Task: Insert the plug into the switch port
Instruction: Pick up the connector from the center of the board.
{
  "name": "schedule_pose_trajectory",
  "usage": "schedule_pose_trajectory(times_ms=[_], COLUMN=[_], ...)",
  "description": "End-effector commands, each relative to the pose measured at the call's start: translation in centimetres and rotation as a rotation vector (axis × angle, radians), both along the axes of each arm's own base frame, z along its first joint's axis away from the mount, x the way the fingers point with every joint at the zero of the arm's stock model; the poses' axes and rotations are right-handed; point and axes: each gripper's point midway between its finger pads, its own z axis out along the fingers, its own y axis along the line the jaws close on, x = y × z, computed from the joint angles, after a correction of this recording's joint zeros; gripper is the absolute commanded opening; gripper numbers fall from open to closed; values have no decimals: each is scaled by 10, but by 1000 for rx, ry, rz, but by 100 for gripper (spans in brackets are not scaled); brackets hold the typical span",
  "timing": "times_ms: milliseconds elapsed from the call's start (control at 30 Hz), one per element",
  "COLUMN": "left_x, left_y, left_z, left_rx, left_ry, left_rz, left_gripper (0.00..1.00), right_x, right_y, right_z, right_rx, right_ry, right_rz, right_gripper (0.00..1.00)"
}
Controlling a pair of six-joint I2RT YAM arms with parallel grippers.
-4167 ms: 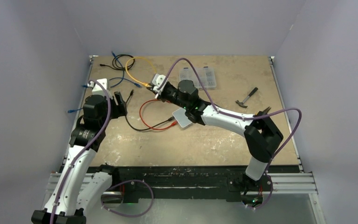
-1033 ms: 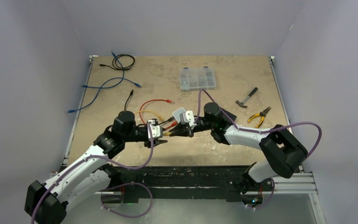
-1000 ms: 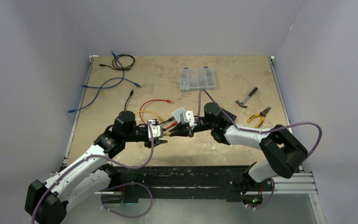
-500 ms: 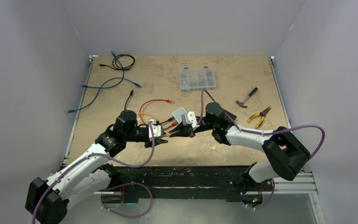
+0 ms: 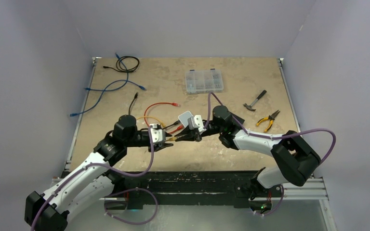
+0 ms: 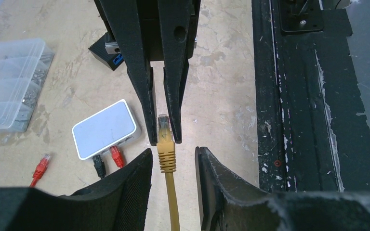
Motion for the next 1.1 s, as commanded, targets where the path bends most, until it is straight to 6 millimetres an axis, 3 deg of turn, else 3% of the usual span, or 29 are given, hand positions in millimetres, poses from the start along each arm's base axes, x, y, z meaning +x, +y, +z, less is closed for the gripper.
schedule_pose_trajectory(times_ms=[0, 333, 433, 567, 733, 833, 900, 1067], left_x=[2, 7, 7, 8, 9, 12, 17, 44], left_y=[-6, -5, -4, -3, -3, -2, 0, 17], left_z=[12, 8, 9, 9, 10, 10, 10, 16], left_rx=[-32, -9, -8, -2, 2, 7, 16, 63], left_ry=[-12, -7, -14, -21, -21, -16, -12, -43], left_rz=[-12, 7, 6, 13, 15, 32, 65, 252], left_gripper=[36, 29, 22, 0, 0, 0, 0, 0], right_x=[-1, -2, -1, -2, -1, 1, 4, 21], right_y=[-1, -1, -1, 0, -1, 0, 0, -3], right_z=[12, 12, 12, 11, 12, 13, 13, 16], right_rx=[37, 39, 38, 37, 37, 39, 35, 41], right_ry=[-49, -48, -44, -44, -30, -16, 1, 29], right_rz=[6, 10, 8, 9, -1, -18, -37, -138], right_gripper=[0, 0, 0, 0, 0, 10, 22, 41])
